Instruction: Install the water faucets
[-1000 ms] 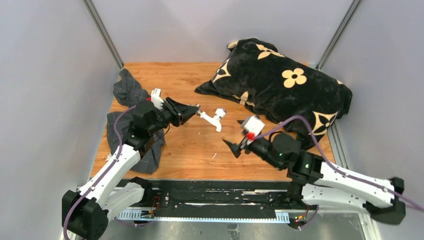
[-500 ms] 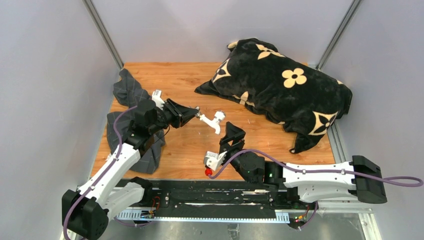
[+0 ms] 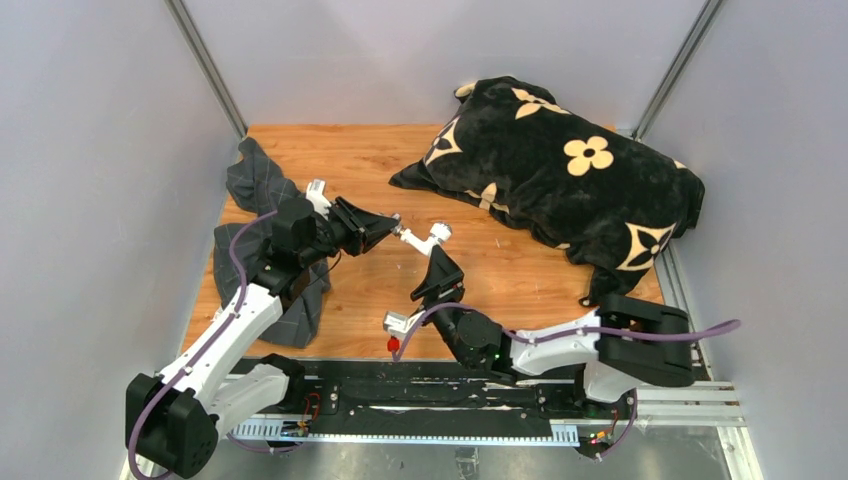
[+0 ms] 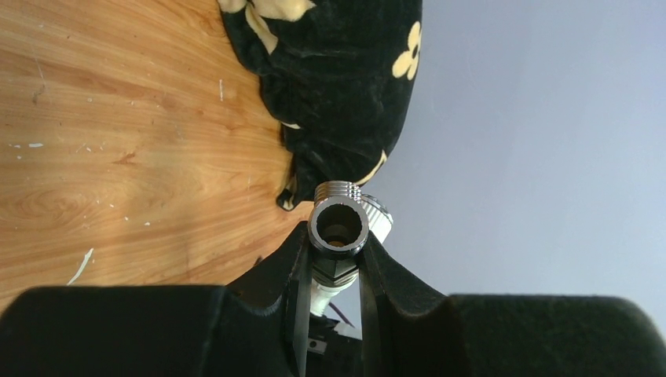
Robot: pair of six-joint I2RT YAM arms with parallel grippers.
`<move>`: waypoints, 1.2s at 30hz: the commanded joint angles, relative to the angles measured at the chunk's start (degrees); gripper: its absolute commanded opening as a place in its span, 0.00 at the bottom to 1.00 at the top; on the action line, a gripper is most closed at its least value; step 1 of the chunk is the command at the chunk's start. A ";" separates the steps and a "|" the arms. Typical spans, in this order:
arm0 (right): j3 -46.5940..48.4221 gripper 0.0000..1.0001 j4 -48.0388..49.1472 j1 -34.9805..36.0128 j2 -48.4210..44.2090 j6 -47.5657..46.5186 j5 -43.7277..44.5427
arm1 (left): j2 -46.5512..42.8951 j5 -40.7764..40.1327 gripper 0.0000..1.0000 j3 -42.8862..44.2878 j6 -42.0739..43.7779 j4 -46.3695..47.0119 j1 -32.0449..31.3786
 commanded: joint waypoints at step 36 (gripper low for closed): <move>12.27 0.01 -39.62 -6.11 -14.86 59.45 -22.24 | -1.95 -0.49 0.00 0.36 4.54 3.46 0.10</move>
